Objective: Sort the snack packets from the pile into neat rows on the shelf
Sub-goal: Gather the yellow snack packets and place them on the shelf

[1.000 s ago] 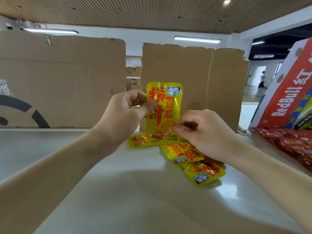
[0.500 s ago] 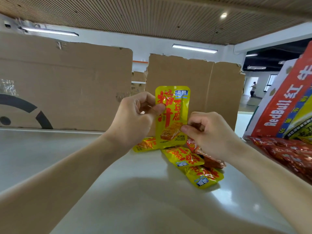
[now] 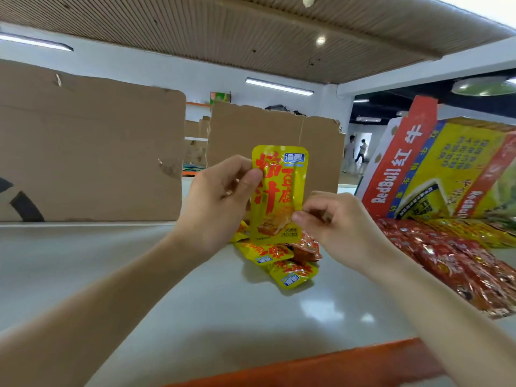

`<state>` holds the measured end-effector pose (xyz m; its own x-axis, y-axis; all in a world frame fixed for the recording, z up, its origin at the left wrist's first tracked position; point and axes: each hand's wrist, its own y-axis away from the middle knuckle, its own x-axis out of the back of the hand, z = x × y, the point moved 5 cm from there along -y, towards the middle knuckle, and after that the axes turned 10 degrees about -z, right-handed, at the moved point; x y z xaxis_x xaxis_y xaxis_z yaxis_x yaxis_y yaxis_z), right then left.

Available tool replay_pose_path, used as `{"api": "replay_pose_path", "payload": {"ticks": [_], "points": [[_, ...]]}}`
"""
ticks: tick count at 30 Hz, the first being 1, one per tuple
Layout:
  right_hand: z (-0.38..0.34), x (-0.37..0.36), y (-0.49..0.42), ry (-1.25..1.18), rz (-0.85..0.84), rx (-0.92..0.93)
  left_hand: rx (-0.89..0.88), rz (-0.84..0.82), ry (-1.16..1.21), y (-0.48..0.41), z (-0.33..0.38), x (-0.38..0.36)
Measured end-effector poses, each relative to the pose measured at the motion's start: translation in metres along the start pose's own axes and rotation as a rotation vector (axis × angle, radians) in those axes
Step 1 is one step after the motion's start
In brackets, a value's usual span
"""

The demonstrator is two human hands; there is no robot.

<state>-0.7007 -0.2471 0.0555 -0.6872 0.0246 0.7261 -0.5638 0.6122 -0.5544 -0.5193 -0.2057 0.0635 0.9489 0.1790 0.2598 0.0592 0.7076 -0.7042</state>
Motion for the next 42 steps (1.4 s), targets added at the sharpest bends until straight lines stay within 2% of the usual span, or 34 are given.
{"api": "replay_pose_path", "payload": {"ticks": [10, 19, 30, 42], "points": [[0.017, 0.057, 0.062, 0.030, 0.041, -0.039, -0.008, -0.150, -0.057, -0.010, 0.032, -0.065], [0.062, 0.148, 0.151, 0.052, 0.056, -0.207, -0.012, -0.276, 0.003, -0.027, 0.076, -0.195], [0.116, 0.269, 0.261, 0.013, 0.244, -0.336, -0.062, -0.316, 0.027, -0.035, 0.143, -0.351], [0.166, 0.342, 0.344, 0.113, 0.228, -0.348, -0.063, -0.409, -0.066, -0.035, 0.172, -0.468]]}}
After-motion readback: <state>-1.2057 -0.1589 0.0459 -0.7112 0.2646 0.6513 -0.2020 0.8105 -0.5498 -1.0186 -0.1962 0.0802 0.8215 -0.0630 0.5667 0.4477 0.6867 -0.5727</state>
